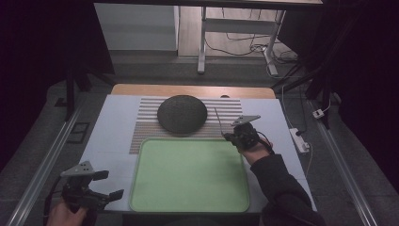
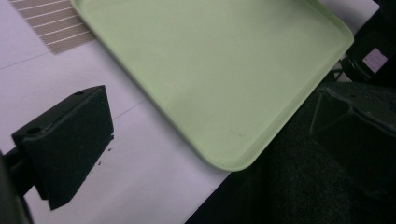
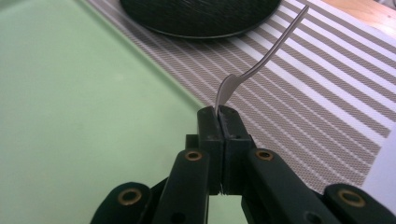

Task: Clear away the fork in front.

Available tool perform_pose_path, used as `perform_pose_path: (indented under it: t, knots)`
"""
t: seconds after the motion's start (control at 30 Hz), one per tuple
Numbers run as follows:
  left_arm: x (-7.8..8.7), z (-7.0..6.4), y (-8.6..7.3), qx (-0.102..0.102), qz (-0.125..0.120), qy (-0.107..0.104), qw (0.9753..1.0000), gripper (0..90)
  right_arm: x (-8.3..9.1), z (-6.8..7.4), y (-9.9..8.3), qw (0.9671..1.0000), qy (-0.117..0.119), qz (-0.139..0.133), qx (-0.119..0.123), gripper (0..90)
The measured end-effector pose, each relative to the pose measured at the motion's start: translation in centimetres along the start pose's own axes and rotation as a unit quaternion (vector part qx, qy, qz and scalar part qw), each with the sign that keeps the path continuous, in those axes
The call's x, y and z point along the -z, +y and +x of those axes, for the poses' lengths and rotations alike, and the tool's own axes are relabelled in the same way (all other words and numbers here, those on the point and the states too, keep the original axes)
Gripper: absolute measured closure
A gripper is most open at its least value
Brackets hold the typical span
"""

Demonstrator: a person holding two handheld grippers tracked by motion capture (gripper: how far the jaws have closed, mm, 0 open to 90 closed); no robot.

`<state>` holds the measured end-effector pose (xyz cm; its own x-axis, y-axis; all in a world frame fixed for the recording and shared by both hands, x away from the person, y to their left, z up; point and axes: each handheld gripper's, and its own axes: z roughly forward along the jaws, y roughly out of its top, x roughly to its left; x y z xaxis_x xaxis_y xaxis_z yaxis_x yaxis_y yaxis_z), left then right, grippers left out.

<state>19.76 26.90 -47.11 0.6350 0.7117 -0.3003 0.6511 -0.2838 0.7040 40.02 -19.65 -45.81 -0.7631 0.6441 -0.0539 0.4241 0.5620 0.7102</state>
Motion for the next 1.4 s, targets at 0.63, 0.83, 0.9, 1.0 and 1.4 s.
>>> perform_pose_path:
  t: [0.63, 0.83, 0.9, 1.0, 1.4]
  knots:
    - [-3.1, -1.1, 2.2, -0.05, 0.016, -0.022, 0.9984, 0.0, 4.3, 4.4, -3.1, 0.9976, 0.064, -0.006, 0.024, 89.4]
    - [-4.4, -1.3, 3.3, -0.065, 0.022, -0.04, 0.9968, 0.0, 5.4, 5.4, -3.8, 0.9963, 0.08, -0.012, 0.031, 89.4]
    - [-4.9, -1.2, 3.6, -0.061, 0.029, -0.047, 0.9966, 0.0, 5.7, 5.7, -4.0, 0.9956, 0.086, -0.012, 0.035, 89.4]
    - [-5.7, -1.2, 3.9, -0.069, 0.035, -0.051, 0.9957, 0.0, 6.1, 6.3, -4.3, 0.9946, 0.095, -0.013, 0.039, 89.4]
    - [-8.5, -1.8, 6.1, -0.108, 0.043, -0.07, 0.9907, 0.0, 7.2, 8.3, -5.1, 0.9889, 0.141, -0.024, 0.039, 89.4]
